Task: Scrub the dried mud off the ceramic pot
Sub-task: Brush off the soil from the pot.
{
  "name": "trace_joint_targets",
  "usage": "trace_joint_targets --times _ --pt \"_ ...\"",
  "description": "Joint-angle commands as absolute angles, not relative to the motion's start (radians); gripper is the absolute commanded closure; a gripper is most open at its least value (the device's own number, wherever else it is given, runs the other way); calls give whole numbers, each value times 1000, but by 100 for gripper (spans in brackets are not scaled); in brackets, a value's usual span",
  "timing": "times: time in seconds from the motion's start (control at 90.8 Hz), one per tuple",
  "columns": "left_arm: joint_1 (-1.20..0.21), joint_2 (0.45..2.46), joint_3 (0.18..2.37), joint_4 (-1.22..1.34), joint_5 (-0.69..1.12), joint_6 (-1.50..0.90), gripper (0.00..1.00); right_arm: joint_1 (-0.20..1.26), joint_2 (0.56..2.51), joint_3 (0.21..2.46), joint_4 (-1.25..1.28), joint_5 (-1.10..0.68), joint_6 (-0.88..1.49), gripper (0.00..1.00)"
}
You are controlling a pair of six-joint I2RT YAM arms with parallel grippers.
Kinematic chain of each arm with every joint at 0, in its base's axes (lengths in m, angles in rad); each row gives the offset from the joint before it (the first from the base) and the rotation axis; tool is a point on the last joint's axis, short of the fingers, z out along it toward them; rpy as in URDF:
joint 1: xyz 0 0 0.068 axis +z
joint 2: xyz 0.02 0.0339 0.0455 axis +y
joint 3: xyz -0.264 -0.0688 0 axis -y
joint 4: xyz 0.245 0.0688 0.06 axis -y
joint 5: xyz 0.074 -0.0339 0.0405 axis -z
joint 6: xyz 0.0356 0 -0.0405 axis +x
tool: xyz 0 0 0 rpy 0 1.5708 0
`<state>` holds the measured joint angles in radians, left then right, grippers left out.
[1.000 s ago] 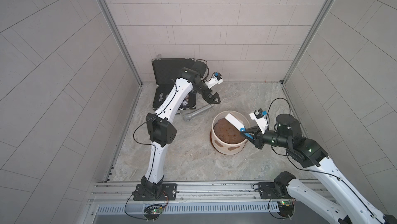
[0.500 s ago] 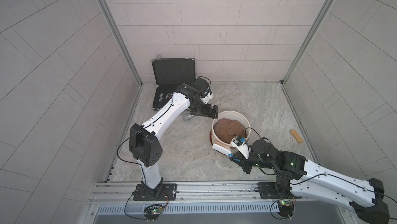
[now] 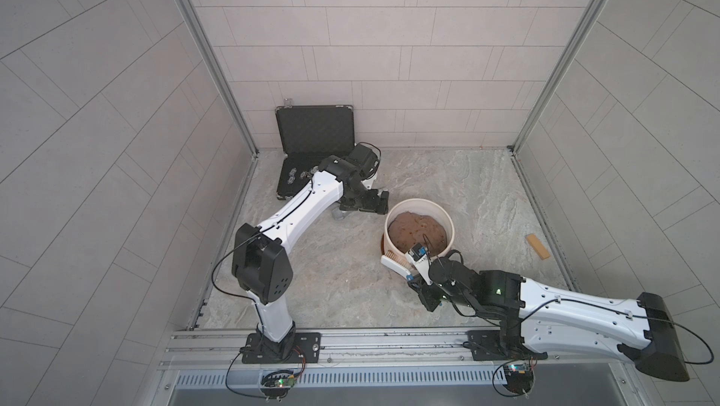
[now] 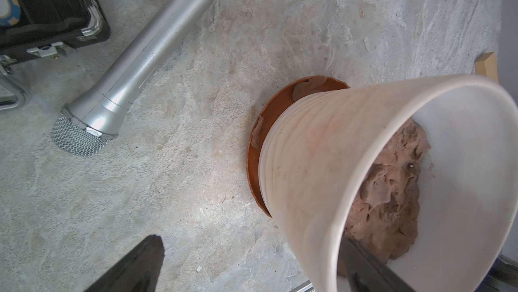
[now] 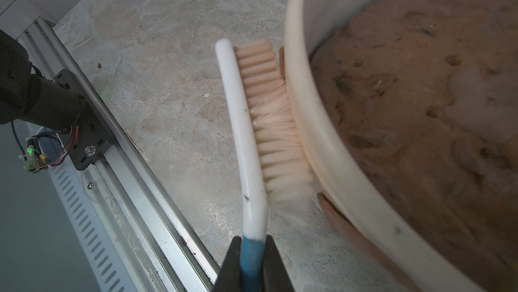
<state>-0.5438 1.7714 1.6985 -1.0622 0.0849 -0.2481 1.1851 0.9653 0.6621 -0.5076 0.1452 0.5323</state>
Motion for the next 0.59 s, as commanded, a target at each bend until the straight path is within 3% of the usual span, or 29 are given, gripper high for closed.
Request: trace_joint_targets --times 0.0,0.352,0.583 --pt "-544 1731 1685 -1057 91 -257 0 1164 996 606 -561 261 647 100" --pt "-552 1734 1672 -1048 115 -274 0 1377 1029 607 -637 318 707 100" --pt "-566 1715 1632 -1029 138 -283 0 1462 986 684 -616 192 634 100"
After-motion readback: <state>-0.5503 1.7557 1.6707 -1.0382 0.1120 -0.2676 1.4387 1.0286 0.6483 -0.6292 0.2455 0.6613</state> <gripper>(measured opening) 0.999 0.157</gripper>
